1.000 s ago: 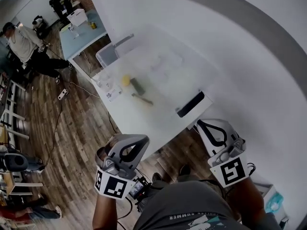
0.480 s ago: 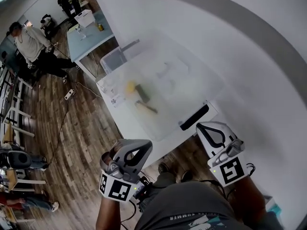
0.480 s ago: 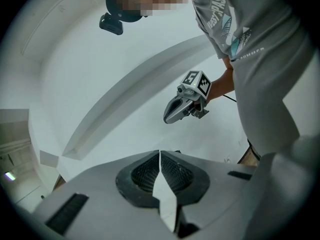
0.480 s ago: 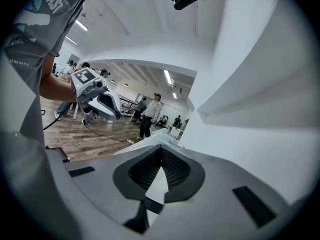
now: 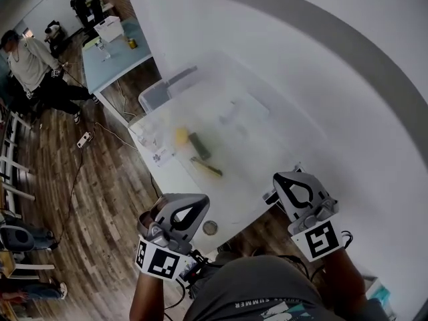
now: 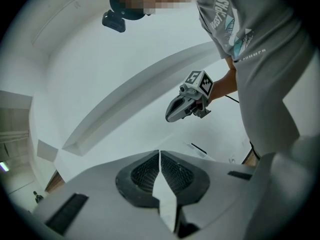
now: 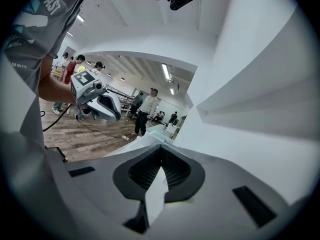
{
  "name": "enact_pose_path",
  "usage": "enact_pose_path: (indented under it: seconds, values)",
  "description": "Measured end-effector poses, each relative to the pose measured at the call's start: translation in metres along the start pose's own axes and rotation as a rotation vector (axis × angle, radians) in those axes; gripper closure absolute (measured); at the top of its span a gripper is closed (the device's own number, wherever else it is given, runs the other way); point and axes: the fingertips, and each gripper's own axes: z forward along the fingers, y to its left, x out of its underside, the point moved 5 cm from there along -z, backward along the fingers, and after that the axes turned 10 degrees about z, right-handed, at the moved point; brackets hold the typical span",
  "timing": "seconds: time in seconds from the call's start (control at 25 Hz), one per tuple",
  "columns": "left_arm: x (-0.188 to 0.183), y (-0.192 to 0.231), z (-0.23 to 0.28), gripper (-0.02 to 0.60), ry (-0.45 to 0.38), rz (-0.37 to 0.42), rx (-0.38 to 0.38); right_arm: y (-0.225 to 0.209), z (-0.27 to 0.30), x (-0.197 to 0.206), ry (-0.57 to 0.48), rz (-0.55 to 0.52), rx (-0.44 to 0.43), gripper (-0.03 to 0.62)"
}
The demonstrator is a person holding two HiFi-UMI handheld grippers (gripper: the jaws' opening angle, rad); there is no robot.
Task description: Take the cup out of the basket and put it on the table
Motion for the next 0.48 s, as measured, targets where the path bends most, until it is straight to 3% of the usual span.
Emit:
enact_pose_path:
  seconds: [0.2,0.48]
  values:
    - [0.028,0.016,-0.009,0.565,-0.017,-0.044,0.006,0.010,0.037,-0.014,0.019,-0.023,-0.026,0.583]
    - [0.046,0.021,-0.014,0.565,0.037,-0.106,-0.025,0.003,0.068,-0.012,0.026,-0.053,-0.126,0.582]
